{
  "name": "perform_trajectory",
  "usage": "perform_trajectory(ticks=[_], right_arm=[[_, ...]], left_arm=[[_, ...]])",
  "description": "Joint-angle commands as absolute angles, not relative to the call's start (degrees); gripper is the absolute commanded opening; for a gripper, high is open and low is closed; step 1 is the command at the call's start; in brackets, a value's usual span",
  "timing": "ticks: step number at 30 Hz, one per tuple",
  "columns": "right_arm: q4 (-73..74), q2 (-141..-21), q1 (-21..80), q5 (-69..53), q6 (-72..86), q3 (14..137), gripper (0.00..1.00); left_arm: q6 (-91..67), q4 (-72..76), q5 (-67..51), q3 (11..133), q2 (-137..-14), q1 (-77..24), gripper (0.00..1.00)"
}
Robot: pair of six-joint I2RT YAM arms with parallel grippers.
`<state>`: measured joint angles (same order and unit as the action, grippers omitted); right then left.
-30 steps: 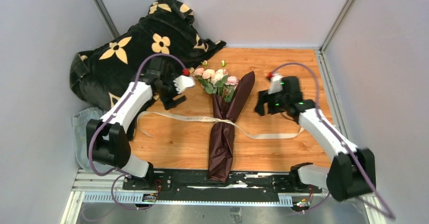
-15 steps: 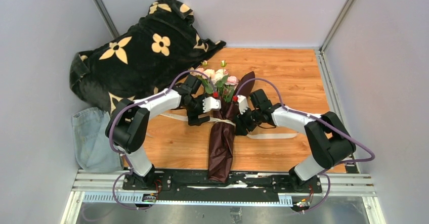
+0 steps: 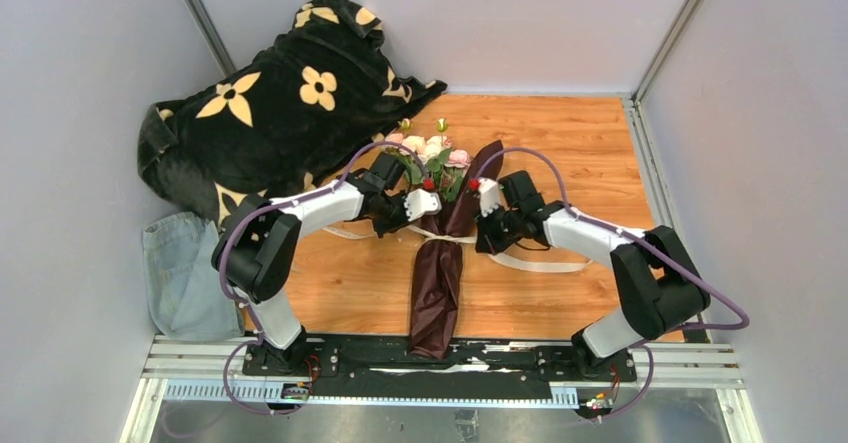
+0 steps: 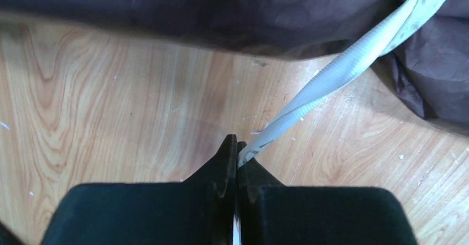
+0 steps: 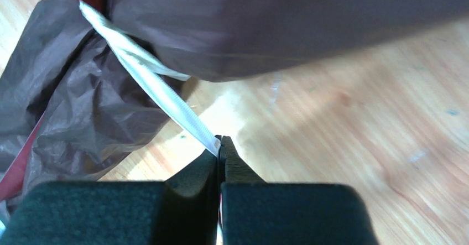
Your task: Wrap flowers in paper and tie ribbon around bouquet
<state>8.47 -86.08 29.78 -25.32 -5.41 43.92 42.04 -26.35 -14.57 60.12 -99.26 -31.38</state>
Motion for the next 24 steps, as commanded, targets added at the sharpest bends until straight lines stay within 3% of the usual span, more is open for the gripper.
perform_trajectory(ticks=[1,5,8,13,18,24], right_arm=[[11.22,-82.69,16.91,-21.13,4.35,43.70,0.00],[10.75,-78.22,-2.38,-25.29,10.63,37.24,0.00],[11.29,-78.02,-6.95,-28.05,10.29,36.27,0.00],[9.35,-77.96,-7.64,-30.52,11.76,36.48,0.00],[10.76,-78.85,-0.84,-30.72,10.28,38.81,0.00],[10.65,-75.55,2.64,-33.29,9.66,38.68,0.00]], left_arm=[[36.36,-29.40,-5.80,62.45,-98.76,-26.89,0.00],[36.80,-28.23,-3.27,57.92,-98.37,-12.55,0.00],[37.54,-27.63,-5.11,55.09,-96.57,-5.11,0.00],[37.02,-25.33,-7.13,52.15,-92.89,-2.40,0.00],[34.89,-28.21,-11.92,55.96,-92.18,-2.48,0.00],[34.37,-27.47,-8.88,59.79,-89.07,-0.59,0.00]])
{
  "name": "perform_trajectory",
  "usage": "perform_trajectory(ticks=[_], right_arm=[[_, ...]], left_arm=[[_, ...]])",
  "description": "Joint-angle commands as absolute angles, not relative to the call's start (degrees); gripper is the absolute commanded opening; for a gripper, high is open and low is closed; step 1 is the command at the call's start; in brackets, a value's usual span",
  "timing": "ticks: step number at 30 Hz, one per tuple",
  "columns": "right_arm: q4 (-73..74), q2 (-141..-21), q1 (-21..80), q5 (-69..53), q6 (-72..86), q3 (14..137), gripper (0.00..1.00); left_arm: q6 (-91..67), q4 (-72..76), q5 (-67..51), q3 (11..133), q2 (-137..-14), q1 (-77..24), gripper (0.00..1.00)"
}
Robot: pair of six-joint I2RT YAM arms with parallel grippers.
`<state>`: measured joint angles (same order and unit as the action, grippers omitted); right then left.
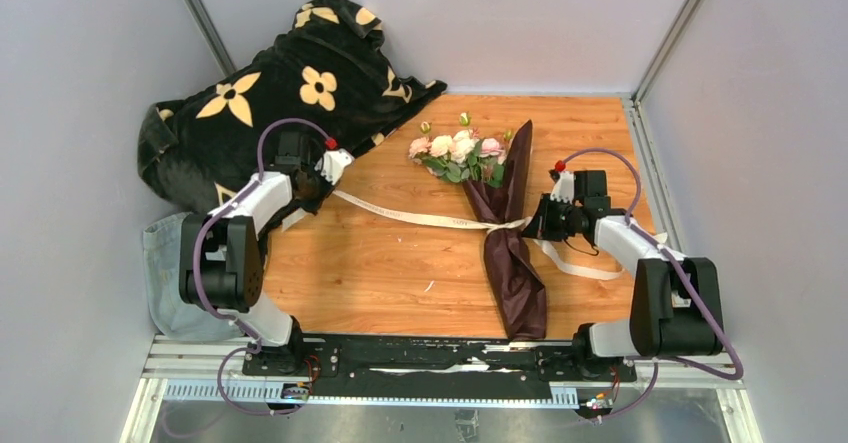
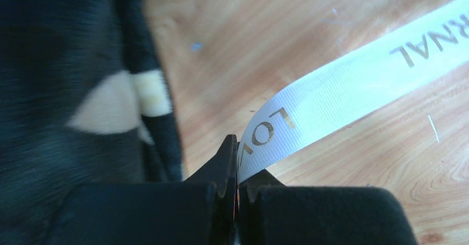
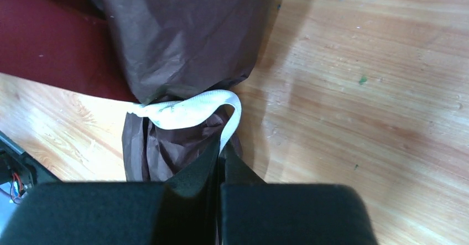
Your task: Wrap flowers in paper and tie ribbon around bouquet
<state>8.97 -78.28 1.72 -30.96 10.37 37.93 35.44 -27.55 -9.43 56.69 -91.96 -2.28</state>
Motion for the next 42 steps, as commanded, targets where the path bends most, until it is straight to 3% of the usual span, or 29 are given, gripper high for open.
perform_trajectory(ticks=[1,6,11,14,20,25,28,29,30,35,36,38,42], right_arm=[[11.26,-74.77,2.54,-32.96,9.24,38.74,0.00],[12.40,-74.03,-3.78,-33.23,8.83,37.71,0.00],[12.49,-76.01,-0.34,-31.96,9.12,36.54,0.00],[12.85,-75.65,5.82,-30.99,9.32,37.11,0.00],[17.20,-73.21,7.91,-30.83,10.21,39.02,0.00],[15.75,-71.40,18.72,-32.12,9.62,40.26,0.00],[13.41,-72.42,21.48,-34.42,10.38,41.38,0.00],[12.84,-72.69,21.91,-35.14,10.98,41.66,0.00],[12.23,-72.87,22.31,-35.77,11.34,41.87,0.00],[10.37,-73.85,24.17,-41.01,11.69,42.36,0.00],[10.25,-73.97,24.17,-41.48,11.65,42.36,0.00],[9.85,-74.46,24.09,-42.14,11.53,42.46,0.00],[8.90,-75.15,24.02,-42.83,11.62,42.66,0.00]], left_arm=[[34.09,-27.43,-8.58,60.60,-89.18,0.61,0.00],[35.35,-26.33,-4.35,61.50,-88.50,5.71,0.00],[35.89,-27.51,-3.68,62.68,-87.57,6.69,0.00],[33.55,-31.62,-10.96,65.56,-86.20,6.36,0.00],[29.78,-38.12,-18.53,72.07,-82.64,0.80,0.00],[26.07,-41.98,-36.01,73.24,-79.40,-3.39,0.00],[34.47,-50.70,-36.59,73.45,-78.46,-8.22,0.00],[40.08,-55.04,-35.07,72.96,-78.38,-9.49,0.05],[45.11,-58.46,-32.55,71.40,-77.92,-10.06,0.16],[67.89,-68.98,-11.08,59.19,-72.01,-14.87,0.93],[69.04,-69.07,-9.00,58.22,-70.92,-16.95,0.99],[68.89,-68.92,-9.99,59.64,-70.02,-20.62,1.00],[61.36,-65.46,-23.92,69.74,-73.55,-24.83,0.98]])
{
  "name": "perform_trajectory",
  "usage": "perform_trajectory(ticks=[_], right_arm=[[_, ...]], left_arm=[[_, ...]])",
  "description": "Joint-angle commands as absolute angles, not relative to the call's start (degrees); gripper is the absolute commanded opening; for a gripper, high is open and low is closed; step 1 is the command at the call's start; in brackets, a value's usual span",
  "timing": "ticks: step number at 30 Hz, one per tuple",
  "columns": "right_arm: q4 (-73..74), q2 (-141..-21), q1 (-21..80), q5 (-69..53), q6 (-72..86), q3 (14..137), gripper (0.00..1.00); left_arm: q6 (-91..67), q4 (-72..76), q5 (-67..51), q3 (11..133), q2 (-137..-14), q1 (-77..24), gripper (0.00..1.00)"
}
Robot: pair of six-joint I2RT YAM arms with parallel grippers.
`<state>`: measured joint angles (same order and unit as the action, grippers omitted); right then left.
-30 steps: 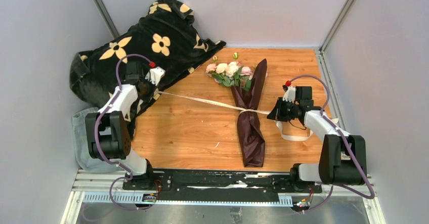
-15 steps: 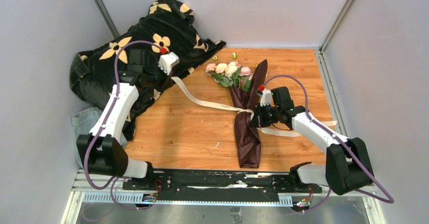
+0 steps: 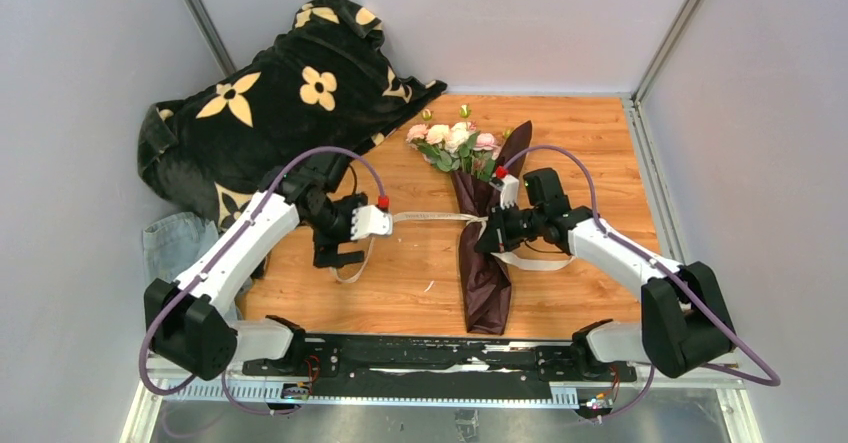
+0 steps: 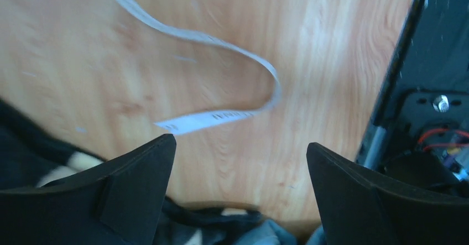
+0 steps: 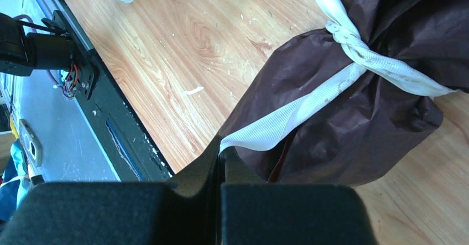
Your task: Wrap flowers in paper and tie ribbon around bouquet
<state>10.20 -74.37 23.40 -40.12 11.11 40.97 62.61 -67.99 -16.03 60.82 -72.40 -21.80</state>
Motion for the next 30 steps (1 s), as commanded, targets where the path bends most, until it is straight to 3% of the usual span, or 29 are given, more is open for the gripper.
perform_trajectory(ticks=[1,7,11,18,20,21,23,24,25,30], right_arm=[[7.80,-75.13,23.93,-42.93,11.76,42.18,0.00],[2.22,-75.80,21.19,-47.22,14.13,39.56,0.00],[-2.69,-79.34,20.80,-51.31,16.01,38.79,0.00],[-8.39,-83.83,19.07,-56.05,19.47,36.95,0.00],[-8.51,-84.27,19.07,-56.53,19.57,36.77,0.00],[-8.51,-84.23,19.07,-56.53,19.52,36.51,0.00],[-8.48,-83.85,18.72,-56.60,19.52,36.39,0.00],[-8.44,-83.41,18.35,-56.26,19.63,36.39,0.00],[-8.44,-82.35,17.75,-55.61,19.81,36.39,0.00],[-7.06,-75.93,5.45,-45.09,22.96,33.39,0.00]], left_arm=[[58.20,-60.83,-26.45,70.34,-74.51,-26.46,0.98],[42.17,-30.64,-25.35,72.45,-92.42,-36.98,0.95],[45.74,-28.52,-25.03,79.66,-104.99,-37.68,0.95],[48.98,-24.74,-20.96,81.83,-113.68,-38.85,0.96],[48.40,-25.37,-19.86,83.02,-115.50,-38.90,0.92],[48.80,-26.58,-20.48,83.29,-116.01,-38.97,0.86],[49.67,-28.18,-21.17,82.35,-115.61,-39.44,0.46],[50.40,-29.52,-21.68,81.35,-114.94,-39.77,0.18],[51.30,-30.90,-21.97,80.67,-114.17,-40.24,0.01],[54.04,-39.31,-18.17,78.05,-110.53,-40.56,0.00]])
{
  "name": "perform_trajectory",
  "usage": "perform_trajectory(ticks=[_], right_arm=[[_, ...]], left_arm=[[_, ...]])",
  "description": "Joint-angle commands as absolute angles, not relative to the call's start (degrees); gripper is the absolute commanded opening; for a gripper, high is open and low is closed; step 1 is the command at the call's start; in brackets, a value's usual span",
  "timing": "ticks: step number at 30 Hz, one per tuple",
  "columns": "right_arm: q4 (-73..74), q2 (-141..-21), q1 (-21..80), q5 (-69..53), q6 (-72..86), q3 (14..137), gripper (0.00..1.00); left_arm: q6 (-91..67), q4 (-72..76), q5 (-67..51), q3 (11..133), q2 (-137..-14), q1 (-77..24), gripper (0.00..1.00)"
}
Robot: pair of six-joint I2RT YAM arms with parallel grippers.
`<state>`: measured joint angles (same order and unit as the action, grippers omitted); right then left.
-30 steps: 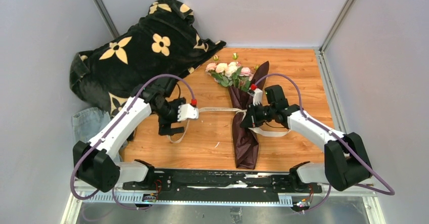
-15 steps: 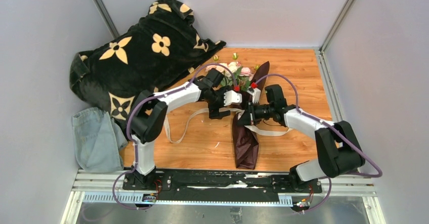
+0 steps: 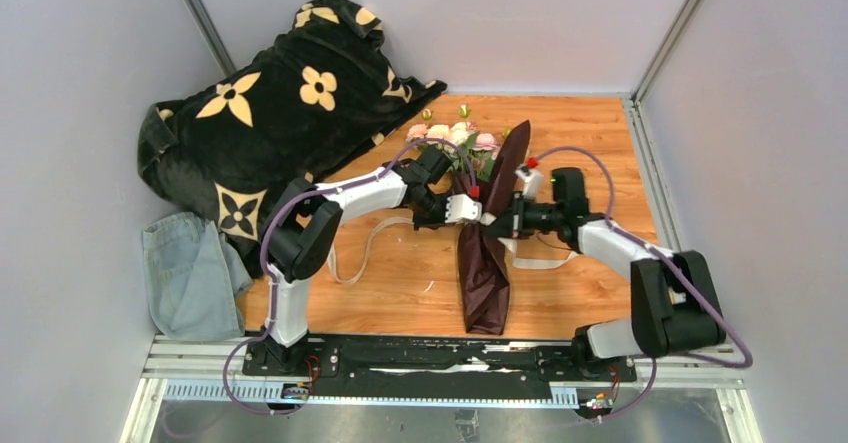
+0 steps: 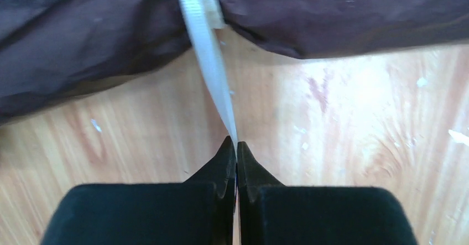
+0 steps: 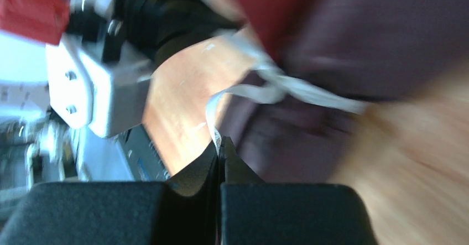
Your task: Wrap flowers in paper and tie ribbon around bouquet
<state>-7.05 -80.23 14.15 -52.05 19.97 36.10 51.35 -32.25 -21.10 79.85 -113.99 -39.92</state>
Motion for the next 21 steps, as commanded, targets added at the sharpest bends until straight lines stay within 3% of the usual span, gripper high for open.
perform_trajectory(ticks=[1,14,21], right_arm=[[-7.07,-75.37,2.76,-43.78,23.65,31.99,0.00],[-5.31,-77.24,-13.22,-43.39,22.96,23.13,0.00],[-2.10,-79.48,-14.22,-42.88,19.86,25.12,0.00]], left_arm=[[54.81,-40.20,-15.70,77.22,-110.02,-40.34,0.00],[64.93,-39.54,-7.29,65.16,-102.62,-30.79,0.00],[64.19,-38.66,-7.84,63.81,-101.47,-29.80,0.00]])
